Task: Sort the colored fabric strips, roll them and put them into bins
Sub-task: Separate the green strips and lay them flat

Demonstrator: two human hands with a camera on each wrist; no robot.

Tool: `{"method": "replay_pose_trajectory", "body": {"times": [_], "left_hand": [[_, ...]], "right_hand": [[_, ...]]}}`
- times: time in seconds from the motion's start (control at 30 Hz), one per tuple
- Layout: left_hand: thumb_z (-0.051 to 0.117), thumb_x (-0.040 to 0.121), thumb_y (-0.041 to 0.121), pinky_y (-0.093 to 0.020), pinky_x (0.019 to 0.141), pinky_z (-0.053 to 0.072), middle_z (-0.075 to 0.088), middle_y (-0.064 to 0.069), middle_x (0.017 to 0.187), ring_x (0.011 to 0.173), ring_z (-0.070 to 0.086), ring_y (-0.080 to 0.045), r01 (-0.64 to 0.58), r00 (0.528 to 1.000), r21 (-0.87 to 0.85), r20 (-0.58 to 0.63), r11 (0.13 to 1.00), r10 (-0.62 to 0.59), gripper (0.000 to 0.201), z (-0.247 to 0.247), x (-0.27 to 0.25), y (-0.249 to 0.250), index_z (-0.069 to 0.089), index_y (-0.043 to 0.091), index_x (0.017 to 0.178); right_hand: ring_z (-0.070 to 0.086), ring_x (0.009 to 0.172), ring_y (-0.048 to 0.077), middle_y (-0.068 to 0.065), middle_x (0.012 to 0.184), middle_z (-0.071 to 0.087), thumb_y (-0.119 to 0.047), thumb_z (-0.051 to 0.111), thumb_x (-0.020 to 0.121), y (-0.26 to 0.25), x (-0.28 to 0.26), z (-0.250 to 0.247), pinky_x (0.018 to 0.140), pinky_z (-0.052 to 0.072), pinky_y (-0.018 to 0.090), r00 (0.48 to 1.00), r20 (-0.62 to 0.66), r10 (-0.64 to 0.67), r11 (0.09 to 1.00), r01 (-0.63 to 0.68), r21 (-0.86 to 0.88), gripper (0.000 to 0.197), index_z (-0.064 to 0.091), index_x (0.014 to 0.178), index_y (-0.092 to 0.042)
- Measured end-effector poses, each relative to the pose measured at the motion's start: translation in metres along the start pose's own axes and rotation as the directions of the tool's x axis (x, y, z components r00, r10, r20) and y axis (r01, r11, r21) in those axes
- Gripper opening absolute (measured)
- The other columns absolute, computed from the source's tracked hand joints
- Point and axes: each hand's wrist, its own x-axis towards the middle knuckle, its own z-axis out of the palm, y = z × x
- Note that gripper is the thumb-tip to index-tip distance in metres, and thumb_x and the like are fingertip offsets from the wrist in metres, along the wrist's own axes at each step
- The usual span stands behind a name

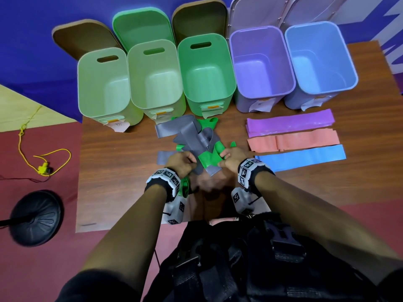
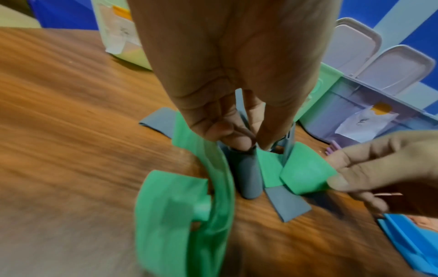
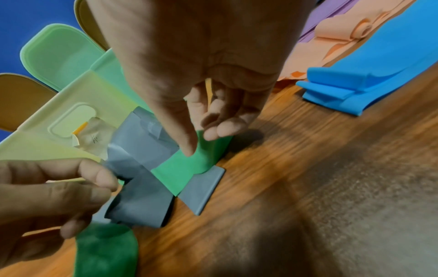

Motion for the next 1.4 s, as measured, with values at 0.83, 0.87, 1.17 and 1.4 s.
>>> {"method": "replay_pose_trajectory", "body": {"times": [0.83,0.87,1.17,1.4], "left_hand": [[0.064,0.081,0.01,-0.027,0.072,0.041,0.062,-0.008,0.1,0.082,0.054,-0.027,0.183,0.963,0.033,-0.206,0.983,-0.173,0.017,-0.031,-0.009,-0.036,0.056,0.018,0.094],[0.063,0.082,0.011,-0.027,0.072,0.041,0.063,-0.01,0.103,0.083,0.055,-0.027,0.185,0.965,0.033,-0.195,0.982,-0.175,0.016,-0.031,-0.008,-0.035,0.057,0.019,0.095],[0.07,0.084,0.007,-0.024,0.065,0.044,0.055,0.001,0.083,0.077,0.053,-0.023,-0.049,0.993,-0.125,-0.112,0.991,0.035,0.027,-0.031,-0.005,-0.011,0.06,0.023,0.102],[0.065,0.091,0.008,-0.043,0.085,0.055,0.074,-0.013,0.092,0.081,0.06,-0.017,-0.236,0.972,-0.197,-0.037,0.952,0.233,0.012,-0.03,0.002,0.003,0.074,0.007,0.099]], "right_hand": [[0.059,0.097,0.018,0.008,0.107,0.063,-0.007,0.068,0.091,-0.055,-0.028,-0.002,0.078,0.045,0.02,0.981,0.054,-0.187,0.92,0.156,0.36,0.022,0.063,0.112,-0.01],[0.059,0.098,0.018,0.009,0.109,0.063,-0.008,0.068,0.092,-0.056,-0.028,-0.002,0.08,0.045,0.022,0.982,0.047,-0.185,0.916,0.155,0.37,0.023,0.062,0.114,-0.011],[0.066,0.089,0.022,0.015,0.107,0.063,0.012,0.054,0.091,-0.07,-0.035,-0.011,0.068,0.059,0.029,0.953,0.229,-0.199,0.856,0.055,0.514,0.04,0.057,0.126,-0.006],[0.069,0.073,0.015,0.012,0.091,0.065,0.012,0.058,0.09,-0.084,-0.041,-0.024,0.063,0.058,0.022,0.956,0.181,-0.231,0.775,0.068,0.628,0.023,0.059,0.108,-0.002]]}}
